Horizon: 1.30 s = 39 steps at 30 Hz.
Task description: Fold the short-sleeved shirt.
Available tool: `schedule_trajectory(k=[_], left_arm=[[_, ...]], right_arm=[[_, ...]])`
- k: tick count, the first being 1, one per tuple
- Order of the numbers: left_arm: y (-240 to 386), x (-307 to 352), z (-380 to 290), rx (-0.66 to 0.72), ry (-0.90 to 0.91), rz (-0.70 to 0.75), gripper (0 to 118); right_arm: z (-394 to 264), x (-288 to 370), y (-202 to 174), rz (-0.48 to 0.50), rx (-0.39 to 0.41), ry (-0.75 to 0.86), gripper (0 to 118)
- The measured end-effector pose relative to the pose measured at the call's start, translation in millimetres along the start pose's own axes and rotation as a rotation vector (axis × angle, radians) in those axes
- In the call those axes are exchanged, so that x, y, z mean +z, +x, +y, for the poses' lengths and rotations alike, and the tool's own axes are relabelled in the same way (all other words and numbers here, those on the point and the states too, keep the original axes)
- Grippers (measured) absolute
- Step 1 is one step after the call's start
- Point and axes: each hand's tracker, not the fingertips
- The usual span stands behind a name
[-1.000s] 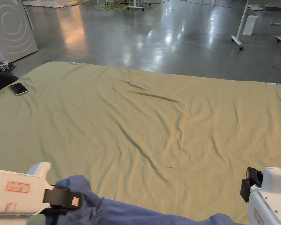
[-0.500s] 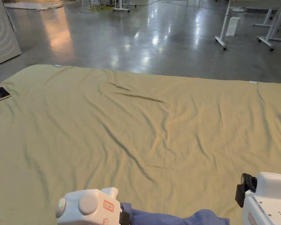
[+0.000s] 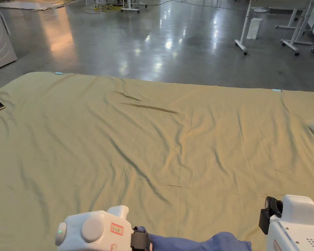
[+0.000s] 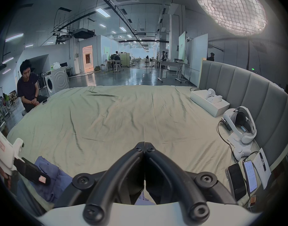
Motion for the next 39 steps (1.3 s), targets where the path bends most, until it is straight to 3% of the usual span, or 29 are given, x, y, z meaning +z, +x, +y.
schedule_trajectory(k=[5,9,11,14,21,28,32,38,39], left_arm=[[-19.2,42.4,3.4,0.043,0.097,-0.126,53],[-31.7,48.2,2.6,0.021,0.133,-0.081,28],[-32.1,36.9,2.3,0.011,0.108,-0.059,26],[-24.8,8.8,-1.3,-0.014,0.036,-0.13,11],[-0.1,-55.4,-12.2,-0.089,-0.064,-0.031,11],[24.9,-51.6,-16.7,-0.151,-0.031,-0.087,11],[24.0,-65.8,-18.1,-0.161,-0.049,-0.047,11],[13.1,-45.5,-11.7,-0.145,-0.05,-0.1,11],[9.0,-36.7,-9.1,-0.141,-0.039,-0.109,20]], right_arm=[[2.5,1.0,1.8,-0.002,-0.002,0.003,0],[2.7,0.7,2.2,-0.001,-0.01,-0.001,0],[2.0,-0.1,1.3,0.003,-0.012,-0.004,0],[-0.3,-1.5,0.1,0.012,-0.018,-0.012,0],[-2.3,-1.2,2.3,0.008,-0.019,-0.019,0],[-2.9,-1.3,4.6,0.002,-0.017,-0.027,0],[-5.0,-2.9,1.6,0.012,-0.02,-0.034,0],[-6.5,-2.8,-1.7,0.022,-0.011,-0.042,0],[-6.1,-2.8,-1.8,0.022,-0.011,-0.042,0]])
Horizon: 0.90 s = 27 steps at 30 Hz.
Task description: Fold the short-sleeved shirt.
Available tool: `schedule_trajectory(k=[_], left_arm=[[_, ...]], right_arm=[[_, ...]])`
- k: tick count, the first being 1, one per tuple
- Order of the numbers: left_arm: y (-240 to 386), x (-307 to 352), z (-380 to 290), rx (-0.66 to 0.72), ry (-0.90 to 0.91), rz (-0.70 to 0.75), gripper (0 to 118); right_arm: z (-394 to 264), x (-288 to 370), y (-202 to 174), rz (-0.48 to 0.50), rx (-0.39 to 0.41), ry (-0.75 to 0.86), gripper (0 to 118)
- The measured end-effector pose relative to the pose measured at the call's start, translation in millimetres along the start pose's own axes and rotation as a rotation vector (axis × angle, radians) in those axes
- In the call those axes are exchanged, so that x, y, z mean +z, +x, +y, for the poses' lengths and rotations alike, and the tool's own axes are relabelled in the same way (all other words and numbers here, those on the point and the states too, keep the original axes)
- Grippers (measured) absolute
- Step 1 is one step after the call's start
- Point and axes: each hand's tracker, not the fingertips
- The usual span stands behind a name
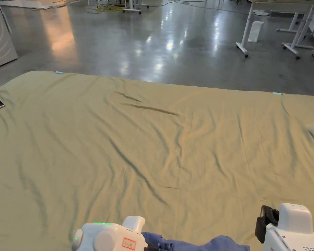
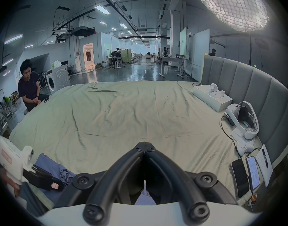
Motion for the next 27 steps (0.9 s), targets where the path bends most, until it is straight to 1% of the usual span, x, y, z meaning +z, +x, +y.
schedule_trajectory(k=[2,3,8,12,14,17,20,23,25,27], left_arm=[[-11.2,25.1,3.3,-0.006,0.041,0.003,51],[-19.0,38.9,4.8,-0.007,0.077,0.009,62],[-75.1,100.6,6.3,0.039,0.19,0.037,66],[-124.6,119.8,-0.1,0.089,0.203,0.012,66],[-146.4,115.6,-4.4,0.143,0.173,-0.038,66],[-170.2,99.8,-11.6,0.212,0.104,-0.059,66],[-185.6,75.4,-17.4,0.243,0.06,-0.164,66],[-188.0,64.4,-19.6,0.251,0.105,-0.256,66],[-186.5,59.8,-17.0,0.281,0.117,-0.294,66],[-180.6,53.0,-16.3,0.27,0.108,-0.305,65]], right_arm=[[1.5,0.2,-0.1,0.002,0.0,0.0,0],[2.3,0.2,-0.1,0.003,0.0,0.0,0],[4.7,-1.7,-0.9,0.003,0.005,0.0,0],[6.1,-2.9,-3.7,0.012,-0.001,-0.005,0],[6.3,-3.1,-6.0,0.014,0.0,-0.006,0],[6.9,-2.9,-8.3,0.017,0.0,-0.003,0],[7.9,-2.3,-10.3,0.017,0.001,0.009,0],[9.9,-0.7,-13.1,0.018,0.003,0.029,0],[11.9,-1.1,-15.1,0.02,0.005,0.037,0],[14.0,-2.3,-17.3,0.023,0.005,0.042,0]])
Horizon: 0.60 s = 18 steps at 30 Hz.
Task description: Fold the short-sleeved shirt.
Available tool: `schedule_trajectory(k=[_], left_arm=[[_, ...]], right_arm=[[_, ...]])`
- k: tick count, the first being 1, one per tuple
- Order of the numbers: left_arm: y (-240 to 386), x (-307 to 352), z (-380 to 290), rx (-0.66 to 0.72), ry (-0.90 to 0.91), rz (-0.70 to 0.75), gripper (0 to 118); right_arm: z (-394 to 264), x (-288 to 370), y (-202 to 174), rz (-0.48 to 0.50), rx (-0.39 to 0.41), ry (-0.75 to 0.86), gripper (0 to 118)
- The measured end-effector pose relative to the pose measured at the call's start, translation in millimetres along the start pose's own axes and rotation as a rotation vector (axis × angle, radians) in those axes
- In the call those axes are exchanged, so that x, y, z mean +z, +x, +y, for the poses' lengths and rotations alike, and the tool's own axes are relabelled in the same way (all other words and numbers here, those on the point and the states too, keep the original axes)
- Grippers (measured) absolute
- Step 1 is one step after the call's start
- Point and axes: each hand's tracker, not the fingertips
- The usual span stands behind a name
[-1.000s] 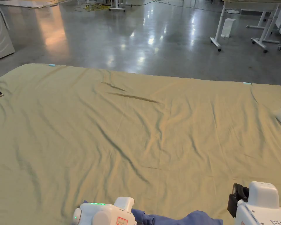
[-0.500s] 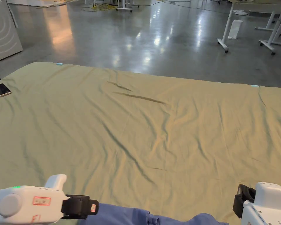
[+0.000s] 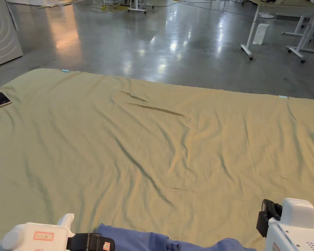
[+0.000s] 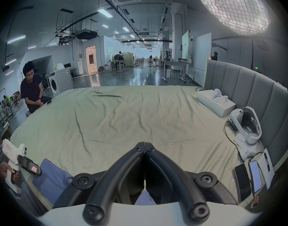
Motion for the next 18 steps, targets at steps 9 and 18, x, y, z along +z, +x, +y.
schedule_trajectory(k=[9,18], left_arm=[[16.7,-14.6,-6.4,-0.08,0.003,0.075,13],[63.2,36.1,-2.0,-0.128,0.058,0.08,12]], right_arm=[[7.2,-0.3,-13.8,0.018,0.02,0.1,0],[18.5,7.3,-19.8,0.027,0.058,0.166,0]])
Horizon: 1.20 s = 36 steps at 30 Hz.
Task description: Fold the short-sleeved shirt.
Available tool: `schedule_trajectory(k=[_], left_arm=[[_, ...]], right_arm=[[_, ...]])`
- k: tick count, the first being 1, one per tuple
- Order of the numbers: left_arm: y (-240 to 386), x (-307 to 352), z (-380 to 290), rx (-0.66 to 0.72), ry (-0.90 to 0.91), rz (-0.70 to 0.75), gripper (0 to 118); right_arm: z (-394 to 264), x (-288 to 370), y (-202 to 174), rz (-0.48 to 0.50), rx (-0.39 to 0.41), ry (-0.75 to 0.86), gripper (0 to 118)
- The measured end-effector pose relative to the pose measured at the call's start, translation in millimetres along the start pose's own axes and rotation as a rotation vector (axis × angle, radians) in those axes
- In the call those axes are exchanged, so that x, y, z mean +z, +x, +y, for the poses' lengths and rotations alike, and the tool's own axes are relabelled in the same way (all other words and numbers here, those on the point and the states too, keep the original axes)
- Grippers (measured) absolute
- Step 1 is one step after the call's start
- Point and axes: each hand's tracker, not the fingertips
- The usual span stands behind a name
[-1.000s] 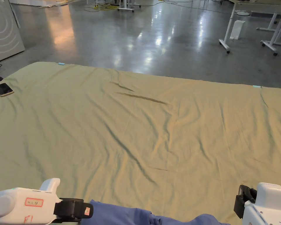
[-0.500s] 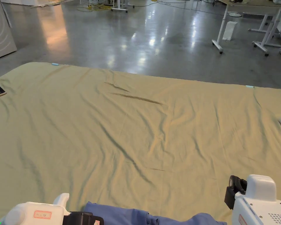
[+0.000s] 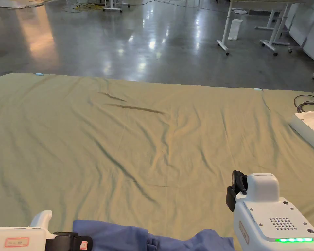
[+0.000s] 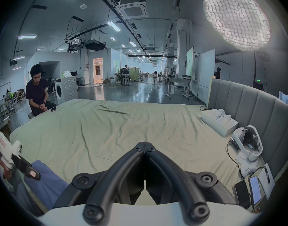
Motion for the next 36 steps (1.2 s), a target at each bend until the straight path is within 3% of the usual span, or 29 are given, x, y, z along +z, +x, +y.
schedule_trajectory(k=[9,16,28,36], left_arm=[[36.6,79.6,21.9,-0.053,0.087,0.292,12],[70.5,78.8,21.3,-0.07,0.062,0.413,12],[148.7,25.6,16.6,-0.135,-0.019,0.232,12],[172.7,-68.5,9.6,-0.167,-0.144,0.219,12]], right_arm=[[2.3,2.0,1.1,0.007,0.006,0.006,0],[1.9,0.9,2.4,0.009,-0.004,0.003,0],[-3.4,2.5,11.2,-0.004,0.006,-0.019,0],[-10.8,4.2,19.4,-0.019,0.0,-0.041,0]])
